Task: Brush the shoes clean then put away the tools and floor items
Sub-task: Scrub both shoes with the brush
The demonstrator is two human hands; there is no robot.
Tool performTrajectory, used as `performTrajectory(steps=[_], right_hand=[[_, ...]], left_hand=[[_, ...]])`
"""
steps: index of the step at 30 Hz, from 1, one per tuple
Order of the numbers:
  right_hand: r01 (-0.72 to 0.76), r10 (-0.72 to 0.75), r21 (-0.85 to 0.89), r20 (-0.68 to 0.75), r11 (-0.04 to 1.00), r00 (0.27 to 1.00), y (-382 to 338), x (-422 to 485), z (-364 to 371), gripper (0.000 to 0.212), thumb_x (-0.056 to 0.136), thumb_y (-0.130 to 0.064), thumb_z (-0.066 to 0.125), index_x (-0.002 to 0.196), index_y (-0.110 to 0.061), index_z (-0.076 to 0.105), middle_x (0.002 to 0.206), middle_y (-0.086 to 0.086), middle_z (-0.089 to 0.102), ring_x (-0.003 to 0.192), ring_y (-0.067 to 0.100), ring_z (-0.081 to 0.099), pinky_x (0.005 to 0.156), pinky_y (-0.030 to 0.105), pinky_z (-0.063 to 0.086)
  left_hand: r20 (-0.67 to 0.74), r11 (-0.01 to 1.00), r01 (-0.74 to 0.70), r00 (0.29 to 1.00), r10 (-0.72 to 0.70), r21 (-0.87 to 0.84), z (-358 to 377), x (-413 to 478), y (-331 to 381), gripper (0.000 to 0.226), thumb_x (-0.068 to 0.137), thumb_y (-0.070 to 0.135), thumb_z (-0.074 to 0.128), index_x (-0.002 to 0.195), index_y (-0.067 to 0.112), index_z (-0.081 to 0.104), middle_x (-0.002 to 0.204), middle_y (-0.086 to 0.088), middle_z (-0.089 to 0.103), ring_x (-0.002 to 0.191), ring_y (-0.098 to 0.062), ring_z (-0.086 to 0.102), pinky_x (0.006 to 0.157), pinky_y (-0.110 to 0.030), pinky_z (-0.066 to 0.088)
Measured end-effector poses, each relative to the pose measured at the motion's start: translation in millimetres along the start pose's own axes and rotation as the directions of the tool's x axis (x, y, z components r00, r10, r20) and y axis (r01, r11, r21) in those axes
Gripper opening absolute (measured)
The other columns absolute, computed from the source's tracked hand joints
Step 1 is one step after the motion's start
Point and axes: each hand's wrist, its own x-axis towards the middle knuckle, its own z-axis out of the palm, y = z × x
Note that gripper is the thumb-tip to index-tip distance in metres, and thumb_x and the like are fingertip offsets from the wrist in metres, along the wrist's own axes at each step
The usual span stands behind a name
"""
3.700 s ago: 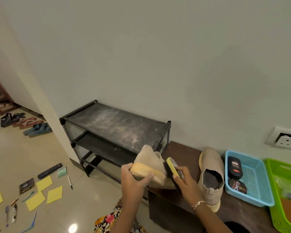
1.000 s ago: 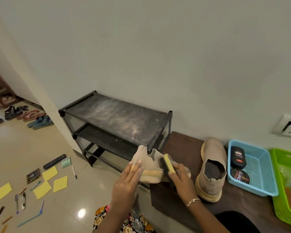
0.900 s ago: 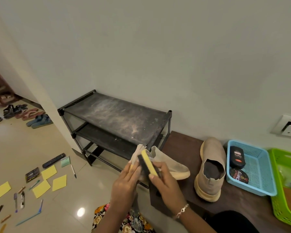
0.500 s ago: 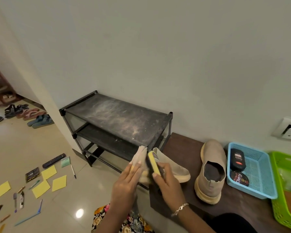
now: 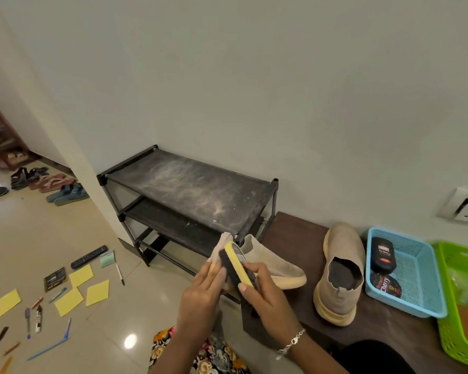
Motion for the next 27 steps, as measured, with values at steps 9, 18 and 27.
performTrajectory(steps=[9,18,27], right_hand=[[-0.220,0.226,0.062,-0.108,0.974,0.968,22.1,7.0,-17.3,0.016,0.094,-0.019,0.049,0.110,-0.022,0.047,0.099,-0.003,0.059,0.078,0.007,0.055,0.072,0.023,0.045],[-0.463,0.477,0.126,-0.331,0.877,0.814,37.6,8.7,-20.8,0.026,0.095,-0.022,0.045,0.121,-0.019,0.045,0.095,0.003,0.055,0.082,0.019,0.051,0.079,0.036,0.044],[-0.185,0.194,0.081,-0.124,0.979,0.973,15.9,10.0,-10.1,0.019,0.094,-0.014,0.049,0.112,-0.021,0.049,0.107,-0.002,0.059,0.087,0.005,0.055,0.076,0.016,0.044]], left_hand=[[-0.004,0.999,-0.050,0.999,0.050,0.003,-1.3,-0.1,1.3,0.094,0.030,-0.002,0.091,0.116,0.016,0.058,0.115,-0.004,0.067,0.104,-0.029,0.064,0.071,-0.033,0.058],[-0.011,0.998,-0.064,0.998,0.064,0.003,-2.5,1.0,3.4,0.088,0.029,0.000,0.092,0.111,0.014,0.063,0.114,-0.003,0.067,0.103,-0.029,0.064,0.068,-0.033,0.058],[-0.013,0.999,-0.052,0.999,0.053,0.014,-5.7,1.7,-2.7,0.093,0.031,0.000,0.092,0.115,0.015,0.057,0.114,-0.004,0.067,0.102,-0.028,0.065,0.070,-0.032,0.057]])
